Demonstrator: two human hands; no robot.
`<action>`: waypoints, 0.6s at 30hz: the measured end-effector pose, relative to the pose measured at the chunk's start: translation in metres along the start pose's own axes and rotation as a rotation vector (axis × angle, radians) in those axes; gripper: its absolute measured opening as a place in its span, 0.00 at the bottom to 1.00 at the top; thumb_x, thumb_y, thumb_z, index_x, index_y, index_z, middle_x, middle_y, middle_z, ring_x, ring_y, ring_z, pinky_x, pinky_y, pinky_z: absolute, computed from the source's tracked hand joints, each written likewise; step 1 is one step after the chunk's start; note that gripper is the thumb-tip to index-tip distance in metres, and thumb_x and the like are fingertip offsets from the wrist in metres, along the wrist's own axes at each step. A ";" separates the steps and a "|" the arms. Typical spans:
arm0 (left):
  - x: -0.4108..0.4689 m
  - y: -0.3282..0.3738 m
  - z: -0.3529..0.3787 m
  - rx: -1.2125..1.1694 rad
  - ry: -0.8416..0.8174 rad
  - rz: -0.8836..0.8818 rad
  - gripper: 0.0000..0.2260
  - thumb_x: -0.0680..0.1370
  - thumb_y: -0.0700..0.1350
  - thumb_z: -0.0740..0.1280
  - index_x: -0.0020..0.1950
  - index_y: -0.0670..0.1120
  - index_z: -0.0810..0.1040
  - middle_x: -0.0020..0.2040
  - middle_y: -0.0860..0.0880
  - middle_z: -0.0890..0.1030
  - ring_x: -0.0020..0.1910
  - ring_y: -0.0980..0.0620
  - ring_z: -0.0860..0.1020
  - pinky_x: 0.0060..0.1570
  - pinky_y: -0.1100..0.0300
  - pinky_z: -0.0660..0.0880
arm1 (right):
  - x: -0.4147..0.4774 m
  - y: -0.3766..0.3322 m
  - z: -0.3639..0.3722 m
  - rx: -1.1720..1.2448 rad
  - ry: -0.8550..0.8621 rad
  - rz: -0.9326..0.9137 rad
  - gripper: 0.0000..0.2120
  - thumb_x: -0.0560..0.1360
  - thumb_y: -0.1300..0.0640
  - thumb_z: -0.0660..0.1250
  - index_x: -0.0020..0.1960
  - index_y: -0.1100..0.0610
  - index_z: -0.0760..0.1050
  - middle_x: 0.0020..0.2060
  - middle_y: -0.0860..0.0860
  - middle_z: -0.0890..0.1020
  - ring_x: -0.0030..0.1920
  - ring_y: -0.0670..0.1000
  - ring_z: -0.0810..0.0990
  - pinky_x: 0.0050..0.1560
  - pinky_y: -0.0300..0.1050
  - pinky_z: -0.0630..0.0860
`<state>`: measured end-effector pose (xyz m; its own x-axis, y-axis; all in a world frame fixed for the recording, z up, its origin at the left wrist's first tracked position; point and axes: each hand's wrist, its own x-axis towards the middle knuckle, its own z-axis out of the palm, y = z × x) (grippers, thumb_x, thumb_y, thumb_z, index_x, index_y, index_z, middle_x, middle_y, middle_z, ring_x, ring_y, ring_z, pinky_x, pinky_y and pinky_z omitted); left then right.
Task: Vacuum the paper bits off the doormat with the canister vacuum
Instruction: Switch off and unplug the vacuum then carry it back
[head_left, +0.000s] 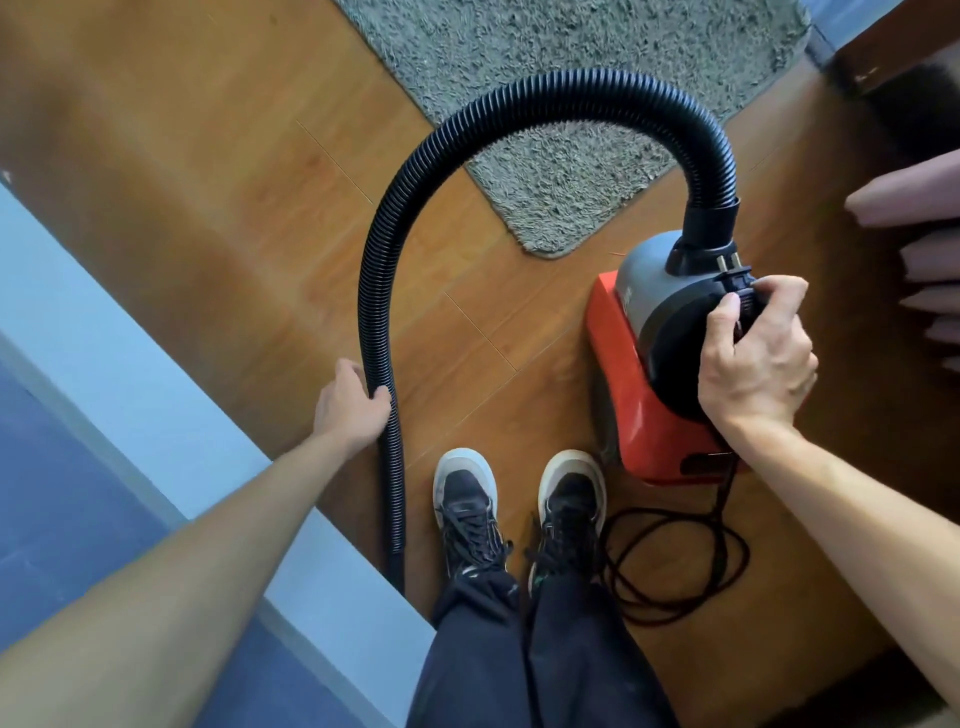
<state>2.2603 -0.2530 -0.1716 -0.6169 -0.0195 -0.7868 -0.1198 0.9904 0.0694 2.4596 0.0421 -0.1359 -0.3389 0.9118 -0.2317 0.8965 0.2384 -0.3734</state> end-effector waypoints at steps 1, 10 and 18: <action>0.008 0.003 -0.003 -0.008 0.004 -0.010 0.22 0.80 0.48 0.66 0.71 0.43 0.64 0.61 0.42 0.77 0.60 0.40 0.76 0.60 0.46 0.74 | 0.000 0.000 0.000 -0.003 0.002 -0.004 0.17 0.80 0.47 0.56 0.63 0.58 0.65 0.52 0.60 0.80 0.51 0.67 0.78 0.50 0.55 0.71; 0.046 0.039 -0.009 -0.094 0.030 0.032 0.27 0.79 0.46 0.69 0.75 0.45 0.61 0.69 0.43 0.73 0.66 0.40 0.73 0.58 0.51 0.69 | -0.001 -0.002 0.003 -0.009 0.034 0.028 0.19 0.78 0.47 0.61 0.61 0.60 0.65 0.49 0.60 0.81 0.48 0.67 0.79 0.49 0.56 0.73; 0.041 0.044 0.001 -0.194 0.145 0.085 0.16 0.84 0.45 0.60 0.69 0.42 0.63 0.62 0.42 0.76 0.52 0.42 0.75 0.49 0.49 0.71 | -0.002 -0.005 0.000 0.031 0.026 0.076 0.19 0.78 0.47 0.64 0.58 0.61 0.65 0.44 0.63 0.82 0.45 0.68 0.81 0.46 0.52 0.74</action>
<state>2.2308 -0.2105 -0.2018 -0.7349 0.0295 -0.6776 -0.2010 0.9447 0.2592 2.4557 0.0394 -0.1332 -0.2620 0.9354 -0.2375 0.9101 0.1576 -0.3833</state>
